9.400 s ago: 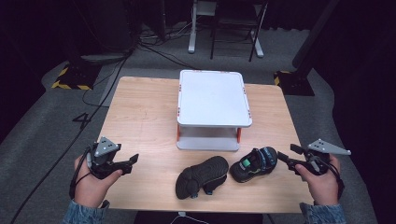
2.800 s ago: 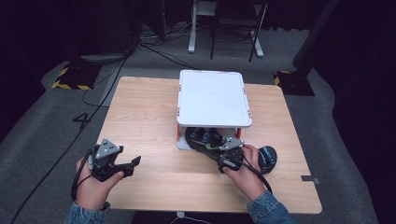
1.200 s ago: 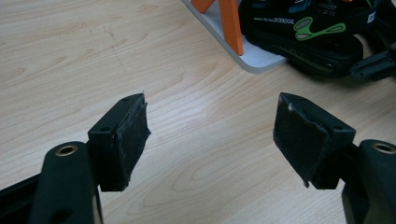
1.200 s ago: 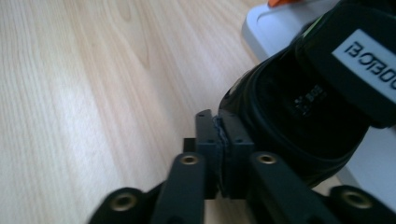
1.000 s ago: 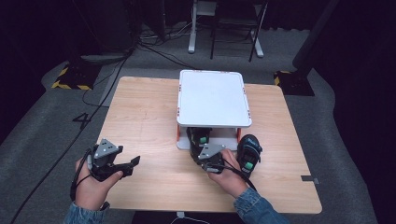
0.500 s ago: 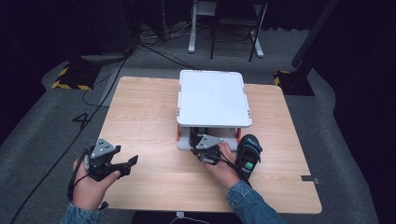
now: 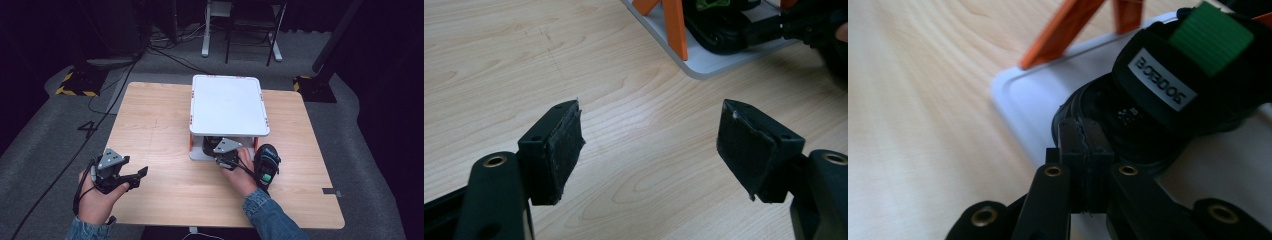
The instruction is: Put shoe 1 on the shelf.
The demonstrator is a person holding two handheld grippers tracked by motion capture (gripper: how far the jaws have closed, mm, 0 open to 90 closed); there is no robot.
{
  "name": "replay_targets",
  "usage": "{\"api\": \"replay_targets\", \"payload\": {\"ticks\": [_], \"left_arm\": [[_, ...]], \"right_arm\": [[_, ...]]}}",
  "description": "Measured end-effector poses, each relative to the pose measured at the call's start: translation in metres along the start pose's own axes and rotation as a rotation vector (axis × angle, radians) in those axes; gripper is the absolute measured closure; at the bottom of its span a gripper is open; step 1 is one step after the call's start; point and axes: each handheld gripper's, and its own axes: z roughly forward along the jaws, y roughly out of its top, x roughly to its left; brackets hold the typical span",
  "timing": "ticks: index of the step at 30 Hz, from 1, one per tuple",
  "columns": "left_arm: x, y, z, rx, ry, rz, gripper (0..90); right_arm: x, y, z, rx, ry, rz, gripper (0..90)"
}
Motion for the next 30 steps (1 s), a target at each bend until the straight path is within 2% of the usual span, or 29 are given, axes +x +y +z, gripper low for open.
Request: {"api": "replay_targets", "payload": {"ticks": [2,7,9,12,14,18,21,24,27,29,30], "left_arm": [[0.001,0.0,0.001,-0.002,-0.003,0.0,26.8],[0.001,0.0,0.0,-0.004,-0.004,-0.004,26.8],[0.001,0.0,0.0,-0.004,-0.002,-0.006,26.8],[0.001,0.0,0.0,-0.003,-0.005,-0.003,26.8],[0.001,0.001,0.001,-0.001,-0.009,-0.002,26.8],[0.0,0.004,0.004,0.0,-0.018,0.004,26.7],[-0.002,0.007,0.008,0.005,-0.028,0.007,26.7],[-0.004,0.009,0.013,0.006,-0.04,0.017,26.3],[-0.005,0.012,0.016,0.012,-0.052,0.028,26.1],[-0.007,0.015,0.017,0.009,-0.06,0.034,25.7],[-0.008,0.016,0.017,0.006,-0.064,0.035,25.4]], "right_arm": [[-0.003,0.0,0.004,-0.003,-0.035,-0.002,89.5],[-0.002,-0.001,0.009,-0.009,-0.063,0.01,86.5],[-0.001,0.0,0.007,-0.017,-0.062,0.017,80.2],[0.003,0.001,0.0,-0.031,-0.027,0.02,76.8],[0.011,0.004,-0.014,-0.064,-0.024,-0.012,73.3],[0.021,0.01,-0.044,-0.122,-0.004,-0.001,66.1],[0.023,0.009,-0.072,-0.147,0.006,0.049,58.1],[0.02,-0.001,-0.099,-0.177,0.018,0.112,51.2],[0.015,-0.013,-0.122,-0.198,0.024,0.149,46.8],[0.012,-0.019,-0.133,-0.184,0.025,0.169,44.8],[0.009,-0.023,-0.142,-0.197,0.025,0.186,43.9]]}}
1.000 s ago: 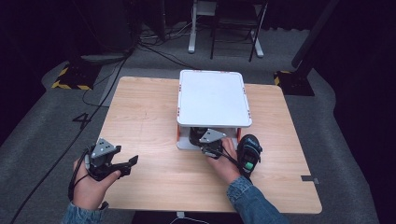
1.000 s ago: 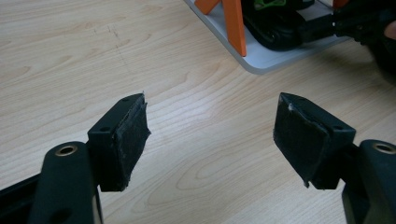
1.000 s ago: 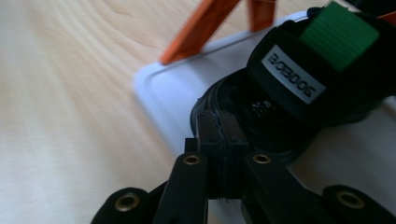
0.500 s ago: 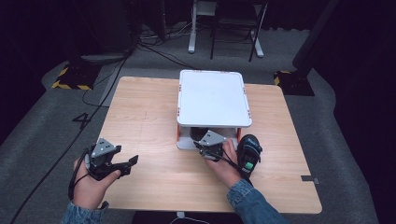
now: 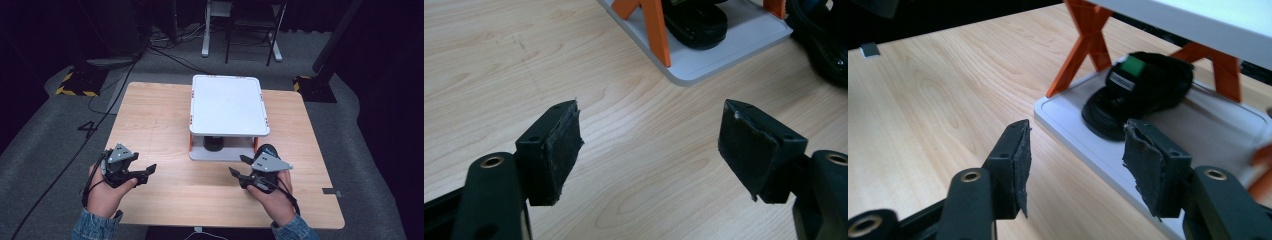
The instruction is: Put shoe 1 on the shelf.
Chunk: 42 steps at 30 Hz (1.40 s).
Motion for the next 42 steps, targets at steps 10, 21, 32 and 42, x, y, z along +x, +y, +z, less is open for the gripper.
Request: {"api": "replay_targets", "payload": {"ticks": [10,21,32,42], "left_arm": [[-0.001,0.005,0.008,0.009,-0.022,0.017,23.9],[-0.004,0.008,0.013,0.02,-0.029,0.028,23.9],[-0.004,0.007,0.014,0.022,-0.024,0.032,23.9],[-0.005,0.006,0.013,0.023,-0.021,0.027,23.9]], "right_arm": [[-0.017,-0.018,-0.045,0.053,-0.134,0.124,23.9],[-0.03,-0.045,-0.052,0.156,-0.233,0.231,16.0],[-0.035,-0.065,-0.024,0.21,-0.244,0.305,16.3],[-0.048,-0.071,-0.032,0.236,-0.177,0.392,40.2]]}}
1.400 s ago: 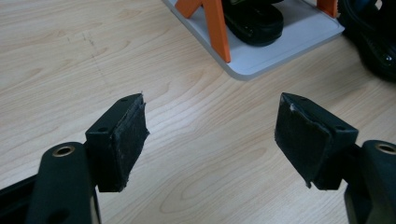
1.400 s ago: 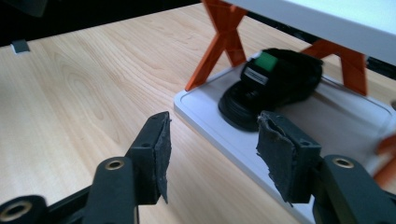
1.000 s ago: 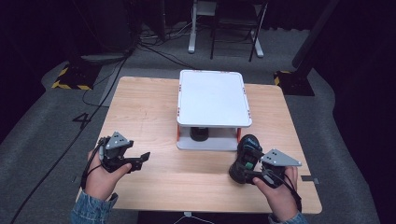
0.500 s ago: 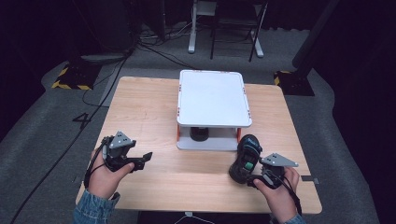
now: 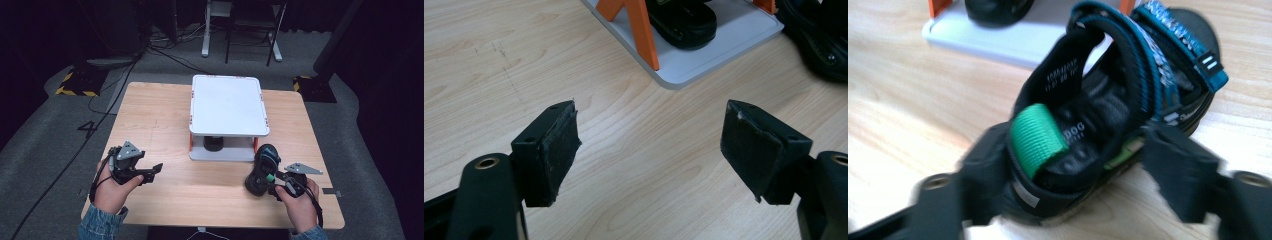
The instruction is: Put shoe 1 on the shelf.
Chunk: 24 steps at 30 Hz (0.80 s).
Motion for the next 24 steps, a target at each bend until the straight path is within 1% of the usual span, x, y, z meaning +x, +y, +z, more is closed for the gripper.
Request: {"api": "replay_targets", "payload": {"ticks": [1,2,3,4,5,7,8,9,11,12,14,15,16,17,18,19,20,21,22,23,24], "left_arm": [[0.0,0.0,0.0,0.0,0.0,0.004,23.9],[0.0,0.0,0.001,0.001,-0.001,0.005,23.9],[0.0,0.0,0.001,0.003,-0.002,0.01,23.9],[0.0,0.0,0.001,0.005,-0.004,0.007,23.9],[0.0,0.0,0.002,0.005,-0.003,0.008,23.9],[0.0,0.0,0.002,0.007,-0.004,0.009,23.9],[0.001,0.0,0.002,0.006,-0.005,0.009,23.9],[0.001,0.0,0.002,0.003,-0.003,0.008,23.9],[0.001,0.001,0.002,0.001,-0.001,0.008,23.9],[0.001,0.001,0.002,0.0,-0.001,0.005,23.9],[0.001,0.001,0.003,0.002,-0.005,0.007,23.9],[0.001,0.001,0.003,0.002,-0.005,0.006,23.9],[0.001,0.002,0.003,0.003,-0.008,0.011,23.9],[0.001,0.002,0.004,0.003,-0.009,0.011,23.9],[0.0,0.002,0.004,0.003,-0.007,0.013,23.9],[0.0,0.003,0.004,0.001,-0.008,0.01,23.9],[-0.001,0.003,0.004,0.001,-0.011,0.012,23.9],[-0.001,0.003,0.005,0.002,-0.013,0.014,23.9],[-0.001,0.004,0.005,0.005,-0.015,0.016,23.9],[-0.001,0.004,0.005,0.001,-0.011,0.019,23.9],[-0.002,0.004,0.006,0.002,-0.014,0.013,23.9]], "right_arm": [[-0.001,0.0,0.0,-0.001,-0.008,-0.011,48.7],[-0.002,0.0,-0.001,0.003,-0.009,-0.026,65.4],[-0.004,0.0,-0.002,0.009,0.01,-0.031,70.1],[-0.006,0.0,-0.003,0.011,0.019,-0.022,72.6],[-0.007,0.0,-0.003,0.01,0.019,-0.04,74.8],[-0.008,0.001,-0.005,0.016,-0.006,-0.097,77.6],[-0.009,0.003,-0.007,0.018,-0.037,-0.149,78.2],[-0.009,0.005,-0.01,0.016,-0.049,-0.186,78.6],[-0.011,0.008,-0.018,0.014,-0.072,-0.234,78.8],[-0.013,0.009,-0.022,0.01,-0.074,-0.25,78.8],[-0.02,0.011,-0.031,0.003,-0.074,-0.265,78.3],[-0.024,0.012,-0.034,0.022,-0.066,-0.269,77.3],[-0.029,0.012,-0.037,0.039,-0.052,-0.26,76.6],[-0.036,0.011,-0.04,0.047,-0.037,-0.251,75.7],[-0.04,0.01,-0.041,0.059,-0.036,-0.257,74.4],[-0.046,0.01,-0.044,0.09,-0.017,-0.265,72.8],[-0.051,0.009,-0.047,0.108,-0.011,-0.265,71.1],[-0.055,0.007,-0.049,0.124,-0.027,-0.272,68.8],[-0.06,0.006,-0.051,0.158,-0.043,-0.271,66.8],[-0.063,0.005,-0.052,0.175,-0.051,-0.26,65.1],[-0.068,0.002,-0.054,0.182,-0.071,-0.246,63.2]]}}
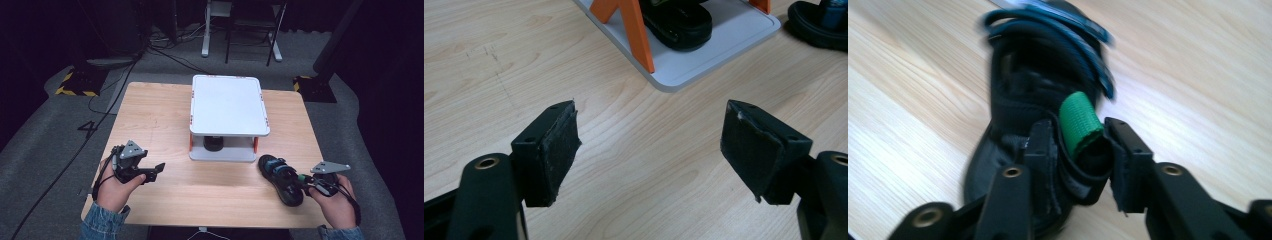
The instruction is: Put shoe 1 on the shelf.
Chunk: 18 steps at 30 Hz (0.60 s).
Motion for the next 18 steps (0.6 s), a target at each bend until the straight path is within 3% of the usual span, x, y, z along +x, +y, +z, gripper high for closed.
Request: {"api": "replay_targets", "payload": {"ticks": [2,4,7,9,11,14,17,18], "left_arm": [[0.0,0.0,0.001,0.003,-0.002,0.002,23.9],[0.0,0.0,0.002,0.004,-0.003,-0.002,23.9],[0.001,0.0,0.001,0.004,0.001,0.004,23.9],[0.001,0.0,0.0,0.002,0.0,0.0,23.9],[0.001,0.0,0.0,0.001,0.001,-0.001,23.9],[-0.001,0.0,0.001,0.003,0.0,0.005,23.9],[-0.001,0.001,0.001,0.005,-0.003,0.015,23.9],[-0.001,0.001,0.001,0.006,-0.003,0.015,23.9]], "right_arm": [[-0.005,-0.005,0.001,0.01,-0.025,0.017,62.0],[-0.007,-0.008,0.001,0.008,-0.007,0.032,60.6],[-0.01,-0.009,-0.004,0.003,0.037,0.047,47.5],[-0.011,-0.01,-0.008,0.024,0.041,0.034,33.9],[-0.009,-0.011,-0.012,0.047,0.066,0.011,29.2],[-0.004,-0.007,-0.015,-0.025,0.063,0.024,20.4],[0.001,-0.002,-0.006,-0.1,0.056,0.047,18.6],[0.002,-0.002,-0.001,-0.103,0.066,0.058,18.0]]}}
